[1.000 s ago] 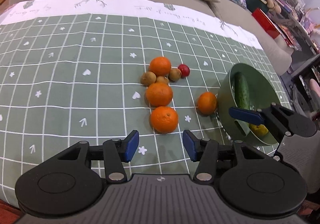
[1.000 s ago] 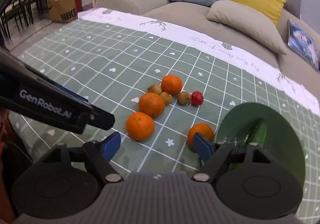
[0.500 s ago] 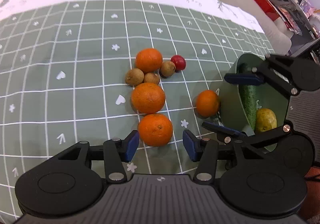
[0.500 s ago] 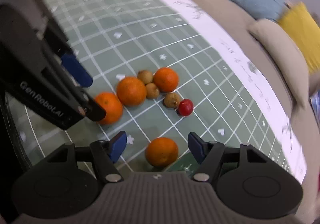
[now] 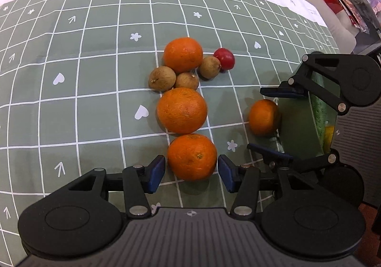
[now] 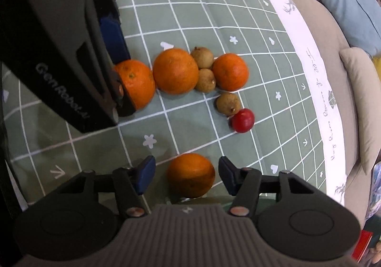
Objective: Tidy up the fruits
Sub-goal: 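Grasp an orange with the left tool while the right tool grasps another orange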
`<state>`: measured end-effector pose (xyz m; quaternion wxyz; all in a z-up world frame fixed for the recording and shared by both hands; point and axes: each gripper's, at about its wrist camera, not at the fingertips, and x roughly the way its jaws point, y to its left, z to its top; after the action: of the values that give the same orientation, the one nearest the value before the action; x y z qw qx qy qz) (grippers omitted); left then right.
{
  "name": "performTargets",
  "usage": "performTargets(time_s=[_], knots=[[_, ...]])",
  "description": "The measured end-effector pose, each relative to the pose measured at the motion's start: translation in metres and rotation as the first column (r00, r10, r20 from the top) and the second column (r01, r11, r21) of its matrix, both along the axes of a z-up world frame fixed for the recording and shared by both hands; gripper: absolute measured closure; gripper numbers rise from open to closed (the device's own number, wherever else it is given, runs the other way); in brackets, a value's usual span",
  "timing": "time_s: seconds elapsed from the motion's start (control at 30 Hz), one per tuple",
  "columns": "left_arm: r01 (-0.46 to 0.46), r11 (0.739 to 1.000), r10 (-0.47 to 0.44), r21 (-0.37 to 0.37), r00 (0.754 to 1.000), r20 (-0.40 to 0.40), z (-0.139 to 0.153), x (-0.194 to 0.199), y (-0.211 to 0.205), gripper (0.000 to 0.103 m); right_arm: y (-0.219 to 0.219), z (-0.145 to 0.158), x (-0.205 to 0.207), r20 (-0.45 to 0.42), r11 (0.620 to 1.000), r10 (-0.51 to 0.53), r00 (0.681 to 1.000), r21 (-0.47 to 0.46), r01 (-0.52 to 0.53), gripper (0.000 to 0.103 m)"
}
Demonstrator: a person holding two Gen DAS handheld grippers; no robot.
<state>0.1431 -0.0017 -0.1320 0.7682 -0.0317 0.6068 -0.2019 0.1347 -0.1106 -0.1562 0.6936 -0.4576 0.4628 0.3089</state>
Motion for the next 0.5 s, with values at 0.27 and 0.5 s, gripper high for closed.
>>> performTargets(time_s=[0.27, 0.5], knots=[[-0.007, 1.0, 0.007, -0.018, 1.0, -0.001, 0.001, -0.002, 0.0, 0.055, 0.0, -0.004, -0.004, 0.033, 1.0, 0.01, 0.999, -0.013, -0.009, 0.063], [-0.039, 0.998, 0.04, -0.043, 0.999, 0.019, 0.018, -0.013, 0.006, 0.056, -0.004, 0.025, -0.008, 0.081, 0.987, -0.105, 0.991, 0.132, 0.093, 0.063]])
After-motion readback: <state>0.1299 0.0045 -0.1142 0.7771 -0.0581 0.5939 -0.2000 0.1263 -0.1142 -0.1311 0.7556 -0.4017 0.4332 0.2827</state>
